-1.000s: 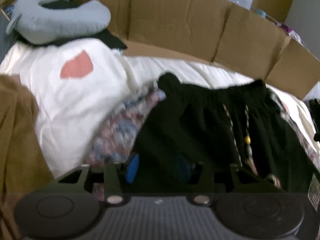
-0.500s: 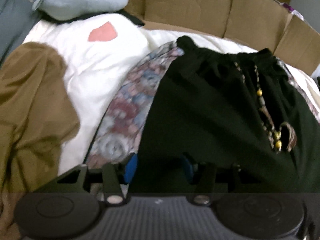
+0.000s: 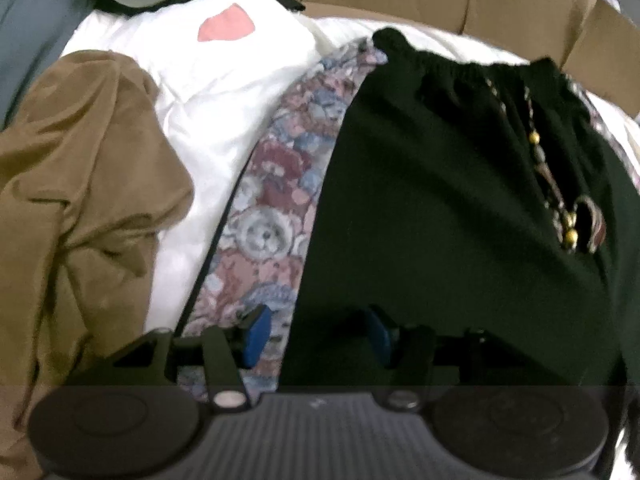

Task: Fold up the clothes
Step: 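Open both grippers and release the bear-print fabric beside the shorts, then move both open grippers back over the laid-out black shorts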

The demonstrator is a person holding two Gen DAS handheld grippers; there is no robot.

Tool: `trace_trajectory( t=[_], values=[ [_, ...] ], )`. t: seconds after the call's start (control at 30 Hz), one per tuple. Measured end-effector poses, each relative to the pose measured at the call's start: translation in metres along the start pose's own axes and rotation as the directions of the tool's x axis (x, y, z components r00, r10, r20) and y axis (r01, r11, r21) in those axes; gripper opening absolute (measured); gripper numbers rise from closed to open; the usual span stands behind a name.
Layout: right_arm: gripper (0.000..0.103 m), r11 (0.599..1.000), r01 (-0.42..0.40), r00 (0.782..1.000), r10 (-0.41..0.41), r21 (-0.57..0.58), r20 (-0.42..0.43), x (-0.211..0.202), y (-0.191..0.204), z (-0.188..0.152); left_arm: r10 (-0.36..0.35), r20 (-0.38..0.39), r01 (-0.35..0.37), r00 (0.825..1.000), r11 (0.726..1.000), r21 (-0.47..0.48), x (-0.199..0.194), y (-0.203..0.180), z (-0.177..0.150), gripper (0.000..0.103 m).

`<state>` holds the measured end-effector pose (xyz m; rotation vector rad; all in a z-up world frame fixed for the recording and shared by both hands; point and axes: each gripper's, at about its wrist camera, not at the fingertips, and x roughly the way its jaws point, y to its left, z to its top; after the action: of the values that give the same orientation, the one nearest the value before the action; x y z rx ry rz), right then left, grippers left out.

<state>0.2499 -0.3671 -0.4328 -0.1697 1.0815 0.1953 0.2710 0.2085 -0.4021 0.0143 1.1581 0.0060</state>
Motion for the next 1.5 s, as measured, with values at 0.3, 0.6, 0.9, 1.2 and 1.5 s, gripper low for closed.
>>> trace_trajectory(
  t=[0.3,0.6,0.9,1.2,1.5],
  values=[
    [0.031,1.000,-0.001,0.999,0.003,0.026,-0.044,-0.012,-0.008,-0.022,0.038,-0.054,-0.041,0.998,0.998,-0.055,-0.016,0.032,-0.041,0.056],
    [0.032,0.993,0.028,0.995,-0.017,0.117,-0.095,-0.028,-0.023,-0.058,0.067,-0.065,-0.074,0.996,0.991,-0.110,-0.041,0.061,-0.085,0.054],
    [0.035,0.982,0.061,0.992,-0.040,0.177,-0.118,-0.044,-0.030,-0.078,0.127,-0.104,-0.136,0.986,0.987,-0.089,-0.059,0.084,-0.119,0.053],
    [0.035,0.984,0.049,0.996,-0.034,0.173,-0.086,-0.068,-0.022,-0.073,0.106,-0.050,-0.111,0.993,0.988,-0.110,-0.073,0.099,-0.148,0.042],
    [0.035,0.986,0.052,0.996,-0.041,0.155,-0.073,-0.084,-0.014,-0.076,0.057,-0.021,-0.058,0.998,0.997,-0.053,-0.072,0.095,-0.155,0.034]
  ],
)
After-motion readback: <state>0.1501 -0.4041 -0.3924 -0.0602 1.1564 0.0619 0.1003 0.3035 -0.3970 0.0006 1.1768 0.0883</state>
